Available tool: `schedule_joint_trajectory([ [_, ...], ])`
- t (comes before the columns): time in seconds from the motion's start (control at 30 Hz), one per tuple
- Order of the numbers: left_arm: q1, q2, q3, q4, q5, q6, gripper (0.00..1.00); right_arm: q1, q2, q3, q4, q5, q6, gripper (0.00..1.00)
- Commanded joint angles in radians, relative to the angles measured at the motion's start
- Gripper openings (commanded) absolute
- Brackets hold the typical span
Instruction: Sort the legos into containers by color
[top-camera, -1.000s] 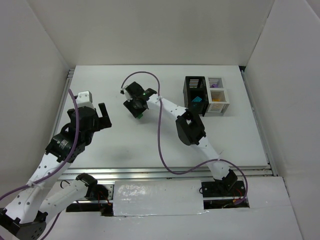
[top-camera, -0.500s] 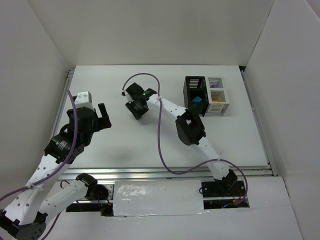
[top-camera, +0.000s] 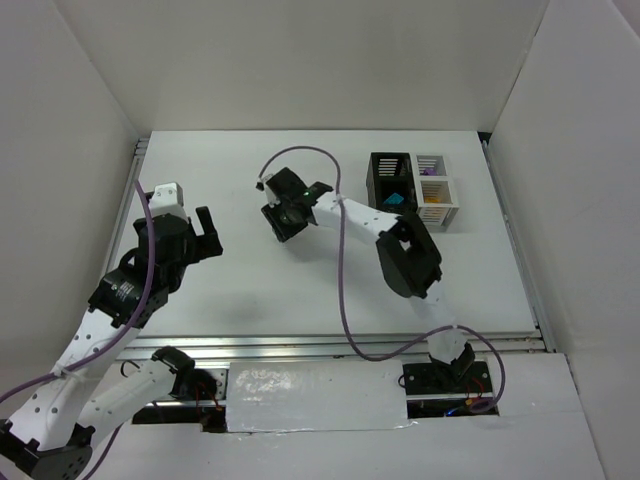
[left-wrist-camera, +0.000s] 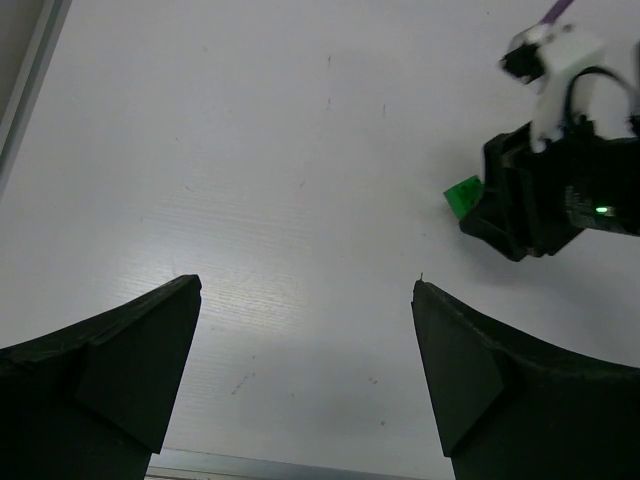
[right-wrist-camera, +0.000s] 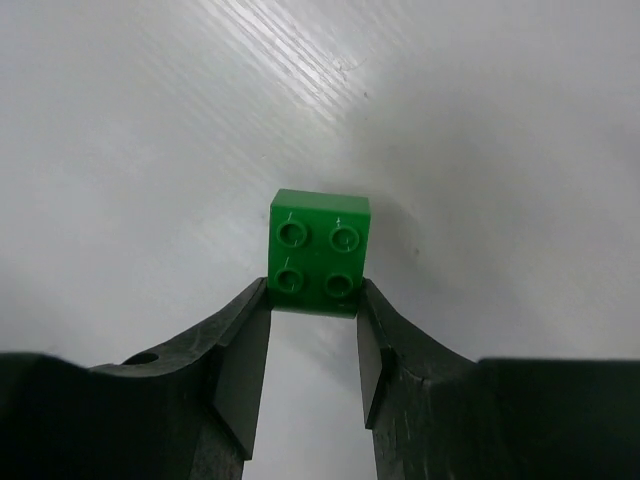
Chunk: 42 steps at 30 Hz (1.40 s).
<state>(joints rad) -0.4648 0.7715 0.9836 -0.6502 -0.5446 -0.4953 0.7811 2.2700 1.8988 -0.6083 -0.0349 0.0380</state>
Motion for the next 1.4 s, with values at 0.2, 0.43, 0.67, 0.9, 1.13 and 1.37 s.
schedule_joint_trajectory([
  [0.2, 0.009, -0.024, 0.01, 0.044, 0.017, 0.031, 1.0, -0.132, -0.429, -0.084, 0.147, 0.407, 0.036, 0.0],
  [0.43, 0.008, -0.026, 0.006, 0.055, 0.044, 0.034, 1.0, -0.371, -0.357, 0.006, 0.082, 0.566, 0.089, 0.0],
  [0.67, 0.009, -0.021, 0.006, 0.055, 0.054, 0.034, 1.0, -0.46, -0.265, 0.063, 0.045, 0.573, 0.103, 0.0],
  [0.9, 0.009, 0.003, 0.009, 0.052, 0.058, 0.034, 0.99, -0.473, -0.211, 0.097, 0.025, 0.564, 0.12, 0.1],
  [1.13, 0.009, 0.0, 0.007, 0.054, 0.051, 0.034, 1.0, -0.473, -0.239, 0.046, 0.051, 0.56, 0.117, 0.28],
  [1.37, 0.009, 0.005, 0.007, 0.052, 0.055, 0.035, 1.0, -0.473, -0.274, 0.005, 0.058, 0.53, 0.126, 0.47],
])
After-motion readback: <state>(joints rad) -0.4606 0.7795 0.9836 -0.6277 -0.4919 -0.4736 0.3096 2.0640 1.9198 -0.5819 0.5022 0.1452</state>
